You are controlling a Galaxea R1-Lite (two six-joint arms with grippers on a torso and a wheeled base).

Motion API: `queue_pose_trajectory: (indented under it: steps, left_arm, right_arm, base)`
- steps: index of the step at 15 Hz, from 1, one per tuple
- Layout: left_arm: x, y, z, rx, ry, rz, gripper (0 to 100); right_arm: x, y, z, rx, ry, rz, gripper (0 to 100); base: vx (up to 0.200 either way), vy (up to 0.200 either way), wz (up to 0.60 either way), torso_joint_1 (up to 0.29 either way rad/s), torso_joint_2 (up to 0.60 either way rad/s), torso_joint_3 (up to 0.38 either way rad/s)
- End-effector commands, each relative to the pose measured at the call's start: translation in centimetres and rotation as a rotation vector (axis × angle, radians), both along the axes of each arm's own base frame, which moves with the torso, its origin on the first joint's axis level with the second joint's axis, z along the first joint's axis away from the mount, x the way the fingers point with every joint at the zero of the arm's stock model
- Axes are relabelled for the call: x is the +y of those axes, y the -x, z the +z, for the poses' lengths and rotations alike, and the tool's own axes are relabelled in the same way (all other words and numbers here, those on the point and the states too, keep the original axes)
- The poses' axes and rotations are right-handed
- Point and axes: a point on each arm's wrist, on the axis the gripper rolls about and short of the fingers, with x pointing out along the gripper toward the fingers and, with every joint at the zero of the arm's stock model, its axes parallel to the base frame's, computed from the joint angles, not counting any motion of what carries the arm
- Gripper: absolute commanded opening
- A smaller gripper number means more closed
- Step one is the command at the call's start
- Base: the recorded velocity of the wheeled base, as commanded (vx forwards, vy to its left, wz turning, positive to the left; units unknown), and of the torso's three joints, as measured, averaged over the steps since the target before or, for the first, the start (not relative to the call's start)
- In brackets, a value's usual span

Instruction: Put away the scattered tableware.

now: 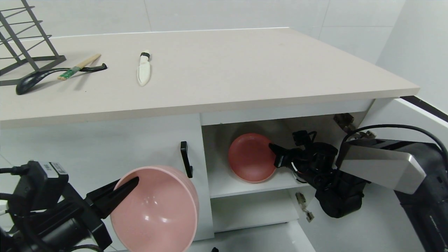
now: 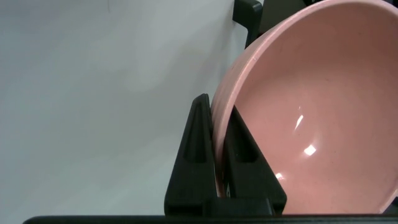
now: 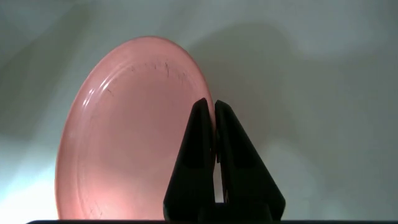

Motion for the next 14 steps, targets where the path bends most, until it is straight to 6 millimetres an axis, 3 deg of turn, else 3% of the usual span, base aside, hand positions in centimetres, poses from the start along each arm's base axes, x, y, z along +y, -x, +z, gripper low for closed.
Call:
queue_pose_trajectory:
  steps: [1, 10, 11, 14]
  left_arm:
    - [-0.07, -0.14, -0.15, 0.009, -0.005, 0.0, 0]
    - [-0.07, -0.24, -0.11, 0.008, -0.004, 0.003, 0]
    - [-0.06, -0.21, -0.15, 0.009, -0.005, 0.003, 0]
    - [-0.11, -0.31, -0.2, 0.014, -0.007, 0.003, 0]
  right_arm:
    - [-0.29, -0.31, -0.48, 0.003, 0.001, -0.009, 0]
    - [-0.61, -0.59, -0.94, 0.003, 0.012, -0.051, 0]
    - [-0.6, -0.65, -0.96, 0.0, 0.013, -0.052, 100]
    - [-0.62, -0.6, -0.94, 0.0, 0.016, -0.052, 100]
  base:
    - [0.0, 0.0, 0.0, 0.0, 0.0, 0.0]
    - [0.0, 0.0, 0.0, 0.0, 0.0, 0.0]
    - [0.0, 0.0, 0.0, 0.0, 0.0, 0.0]
    - [0.0, 0.0, 0.0, 0.0, 0.0, 0.0]
